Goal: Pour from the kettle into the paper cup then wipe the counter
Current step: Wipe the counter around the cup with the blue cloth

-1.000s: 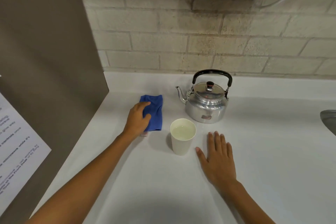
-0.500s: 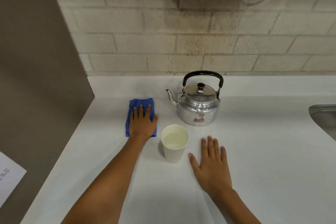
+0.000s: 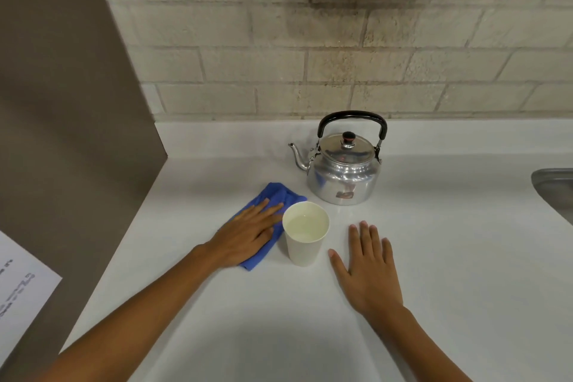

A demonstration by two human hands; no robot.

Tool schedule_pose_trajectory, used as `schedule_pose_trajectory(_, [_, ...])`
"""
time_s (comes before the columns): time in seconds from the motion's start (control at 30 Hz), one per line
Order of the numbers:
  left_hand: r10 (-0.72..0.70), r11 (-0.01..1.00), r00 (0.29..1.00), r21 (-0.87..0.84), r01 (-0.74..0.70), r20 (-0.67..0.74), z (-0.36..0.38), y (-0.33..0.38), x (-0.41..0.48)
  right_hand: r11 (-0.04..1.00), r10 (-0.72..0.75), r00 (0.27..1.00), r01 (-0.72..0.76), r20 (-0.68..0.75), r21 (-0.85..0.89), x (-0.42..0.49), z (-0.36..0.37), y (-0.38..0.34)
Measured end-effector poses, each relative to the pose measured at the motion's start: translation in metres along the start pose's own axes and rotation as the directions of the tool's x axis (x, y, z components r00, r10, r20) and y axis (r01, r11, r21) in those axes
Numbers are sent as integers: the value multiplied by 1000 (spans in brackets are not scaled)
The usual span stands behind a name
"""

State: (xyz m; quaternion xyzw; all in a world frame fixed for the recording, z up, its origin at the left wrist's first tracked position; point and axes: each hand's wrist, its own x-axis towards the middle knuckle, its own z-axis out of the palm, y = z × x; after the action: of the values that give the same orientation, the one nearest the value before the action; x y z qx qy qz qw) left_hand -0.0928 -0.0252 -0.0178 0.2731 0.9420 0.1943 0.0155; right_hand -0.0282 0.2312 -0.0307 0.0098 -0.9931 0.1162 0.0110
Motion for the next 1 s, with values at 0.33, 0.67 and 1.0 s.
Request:
schedule_pose_trajectory(0.33, [-224, 968, 974, 112, 227, -38, 19, 30, -5, 1000, -17, 999, 16, -49, -6, 1, 0, 1])
schedule_pose_trajectory(0.67, [-545, 807, 811, 130, 576, -211, 11, 36, -36, 999, -16, 998, 14, -54, -37, 0, 1, 0])
schedule_pose_trajectory(1.0, [-466, 877, 869, 43, 479, -169, 15, 48, -132, 999, -11, 997, 9, -77, -30, 1, 1, 2])
